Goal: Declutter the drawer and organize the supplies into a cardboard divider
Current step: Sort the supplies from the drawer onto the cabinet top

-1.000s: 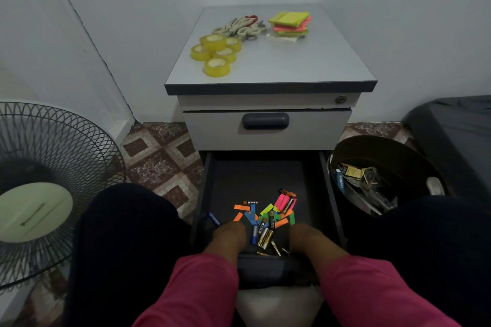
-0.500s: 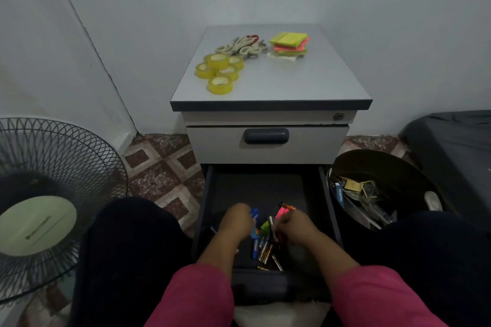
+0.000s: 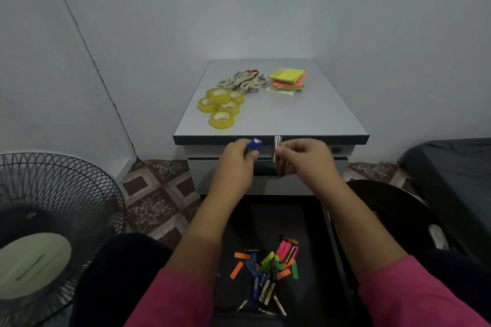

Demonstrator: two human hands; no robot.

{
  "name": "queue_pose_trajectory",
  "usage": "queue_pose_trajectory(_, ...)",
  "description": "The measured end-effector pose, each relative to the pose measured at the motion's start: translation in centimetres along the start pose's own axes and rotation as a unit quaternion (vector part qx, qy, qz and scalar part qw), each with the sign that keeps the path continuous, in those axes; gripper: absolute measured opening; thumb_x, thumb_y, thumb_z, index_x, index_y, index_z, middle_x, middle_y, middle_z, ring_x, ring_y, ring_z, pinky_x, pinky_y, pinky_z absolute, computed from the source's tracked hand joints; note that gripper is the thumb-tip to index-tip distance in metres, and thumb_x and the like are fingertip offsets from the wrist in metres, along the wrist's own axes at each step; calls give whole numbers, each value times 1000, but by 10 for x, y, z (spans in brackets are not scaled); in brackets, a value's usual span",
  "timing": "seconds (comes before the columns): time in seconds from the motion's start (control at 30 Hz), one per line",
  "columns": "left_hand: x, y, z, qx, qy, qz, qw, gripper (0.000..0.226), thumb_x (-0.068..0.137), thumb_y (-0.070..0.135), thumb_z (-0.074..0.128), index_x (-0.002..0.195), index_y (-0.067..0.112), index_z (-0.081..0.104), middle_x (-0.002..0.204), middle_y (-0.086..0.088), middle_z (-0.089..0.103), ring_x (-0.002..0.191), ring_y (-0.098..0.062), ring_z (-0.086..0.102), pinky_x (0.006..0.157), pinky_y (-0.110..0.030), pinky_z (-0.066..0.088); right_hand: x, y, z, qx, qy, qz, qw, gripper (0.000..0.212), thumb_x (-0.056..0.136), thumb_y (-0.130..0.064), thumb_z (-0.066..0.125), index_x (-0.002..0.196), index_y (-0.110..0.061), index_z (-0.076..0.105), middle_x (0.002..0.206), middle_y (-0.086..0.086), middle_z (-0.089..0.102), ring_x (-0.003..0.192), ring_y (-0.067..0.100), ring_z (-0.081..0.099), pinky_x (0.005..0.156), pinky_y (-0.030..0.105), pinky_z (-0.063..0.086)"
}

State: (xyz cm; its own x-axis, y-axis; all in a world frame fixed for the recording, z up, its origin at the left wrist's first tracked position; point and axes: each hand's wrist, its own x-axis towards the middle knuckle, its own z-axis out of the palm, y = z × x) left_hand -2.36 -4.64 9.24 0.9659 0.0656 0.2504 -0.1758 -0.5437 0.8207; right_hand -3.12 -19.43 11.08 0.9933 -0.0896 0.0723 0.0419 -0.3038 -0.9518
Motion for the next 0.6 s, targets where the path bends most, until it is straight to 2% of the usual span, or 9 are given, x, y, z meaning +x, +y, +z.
queue_pose_trajectory(0.13,40,20,-1,118,48,43,991,20,99,20,47,106,6,59,98,-10,58,86,-24,55,67,-31,37,48,-28,-2,-81,42,-18,996,12,88,-25,65,87,-15,72,84,6,72,78,21,69,77,38,58)
queue_pose_trajectory(0.23,61,25,5,236,33,37,971,20,99,19,48,107,4,58,100,-14,59,86,-26,55,65,-32,35,80,-35,1,-164,36,-5,986,23,87,-21,64,88,1,72,83,17,71,80,28,68,80,44,57)
queue_pose_trajectory(0.3,67,27,10,279,42,32,959,17,98,16,50,105,3,58,100,-15,59,85,-26,53,63,-32,32,96,-34,4,-207,34,8,978,27,86,-22,65,90,4,72,85,20,70,81,31,68,79,43,57)
queue_pose_trajectory(0.43,72,29,17,261,86,48,960,9,97,15,52,101,7,51,90,-10,56,75,-20,46,58,-32,31,117,-33,10,-276,39,14,960,36,88,-35,64,95,-1,72,88,14,70,84,25,65,72,32,51)
queue_pose_trajectory(0.6,79,29,15,244,76,55,965,15,97,22,53,101,8,52,90,-11,59,78,-25,52,58,-33,32,123,-34,9,-271,31,-7,962,40,91,-37,61,97,0,72,93,17,71,84,26,65,75,33,49)
